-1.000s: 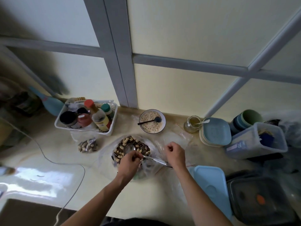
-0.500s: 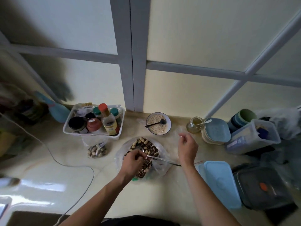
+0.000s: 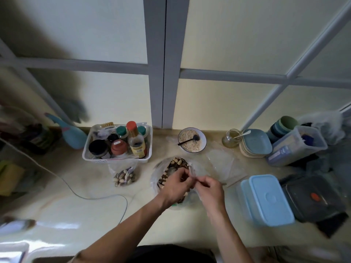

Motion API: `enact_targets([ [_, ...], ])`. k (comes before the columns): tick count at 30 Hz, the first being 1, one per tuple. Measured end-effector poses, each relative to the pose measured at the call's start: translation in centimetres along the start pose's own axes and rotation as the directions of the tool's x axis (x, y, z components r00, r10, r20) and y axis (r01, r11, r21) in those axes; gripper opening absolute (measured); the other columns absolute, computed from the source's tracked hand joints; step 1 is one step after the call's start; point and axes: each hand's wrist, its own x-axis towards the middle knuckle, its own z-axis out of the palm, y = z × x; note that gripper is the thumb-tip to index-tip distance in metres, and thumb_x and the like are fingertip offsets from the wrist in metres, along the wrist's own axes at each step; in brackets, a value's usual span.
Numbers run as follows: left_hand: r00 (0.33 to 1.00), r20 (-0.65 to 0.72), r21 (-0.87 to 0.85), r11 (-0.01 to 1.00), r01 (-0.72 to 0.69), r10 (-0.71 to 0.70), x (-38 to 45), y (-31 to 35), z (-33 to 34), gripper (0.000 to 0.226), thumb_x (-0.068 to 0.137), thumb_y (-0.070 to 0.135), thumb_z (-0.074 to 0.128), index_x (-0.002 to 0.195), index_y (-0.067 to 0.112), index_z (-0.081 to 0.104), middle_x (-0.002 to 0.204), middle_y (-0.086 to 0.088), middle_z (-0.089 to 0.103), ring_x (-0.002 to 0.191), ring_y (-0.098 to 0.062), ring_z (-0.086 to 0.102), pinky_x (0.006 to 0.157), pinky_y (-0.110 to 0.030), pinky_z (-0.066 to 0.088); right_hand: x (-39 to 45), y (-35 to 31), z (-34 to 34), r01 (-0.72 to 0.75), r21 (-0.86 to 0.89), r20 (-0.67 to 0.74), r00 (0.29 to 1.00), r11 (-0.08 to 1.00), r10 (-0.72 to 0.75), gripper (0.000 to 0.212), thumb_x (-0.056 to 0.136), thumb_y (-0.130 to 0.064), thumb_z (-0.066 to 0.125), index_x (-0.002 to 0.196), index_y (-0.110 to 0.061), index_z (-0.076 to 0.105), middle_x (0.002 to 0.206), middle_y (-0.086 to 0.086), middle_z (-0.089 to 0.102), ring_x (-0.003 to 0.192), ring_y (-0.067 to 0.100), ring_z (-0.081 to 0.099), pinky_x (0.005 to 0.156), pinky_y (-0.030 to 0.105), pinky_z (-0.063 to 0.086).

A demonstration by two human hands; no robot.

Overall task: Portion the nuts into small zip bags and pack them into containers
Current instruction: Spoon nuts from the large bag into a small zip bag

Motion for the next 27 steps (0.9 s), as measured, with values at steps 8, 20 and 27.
enact_targets([
  [8, 0.992, -0.084, 0.247, 0.966, -0.071, 0.095, -0.3, -0.2, -1.8, 0.019, 0.086, 0.040, 0.066, 0.082, 0.021, 0.063, 0.076, 0.004, 0.071, 0.069, -0.006, 0.066, 0.068, -0.030, 0.053, -0.4, -0.8, 2.2, -0.026, -0.014, -0.021, 0.999, 1.000, 0.026, 0.031, 0.077, -0.018, 0.087, 0.063, -0.014, 0.060, 0.056, -0.008, 0.063, 0.056, 0.006, 0.053, 0.060, 0.028, 0.045],
  [20, 0.998, 0.061, 0.412, 0.910, -0.044, 0.021, -0.3, 0.3, -4.7, 0.019, 0.088, 0.016, 0.065, 0.073, 0.010, 0.075, 0.064, 0.000, 0.074, 0.062, -0.013, 0.073, 0.066, -0.033, 0.061, -0.6, -1.3, 2.2, 0.123, -0.318, 0.094, 0.991, 0.940, -0.098, 0.013, 0.086, -0.016, 0.077, 0.076, -0.019, 0.069, 0.069, -0.011, 0.070, 0.062, -0.005, 0.061, 0.064, 0.016, 0.047],
  [27, 0.999, -0.012, 0.562, 0.826, 0.048, -0.050, -0.2, 0.4, -4.7, 0.025, 0.080, 0.021, 0.066, 0.063, 0.004, 0.071, 0.058, -0.004, 0.071, 0.058, -0.018, 0.071, 0.063, -0.034, 0.060, -0.9, -2.2, 2.2, 0.345, -0.660, -0.093, 0.845, 0.668, -0.527, 0.027, 0.079, -0.006, 0.074, 0.073, -0.016, 0.050, 0.071, -0.002, 0.053, 0.064, 0.019, 0.052, 0.055, 0.034, 0.044],
])
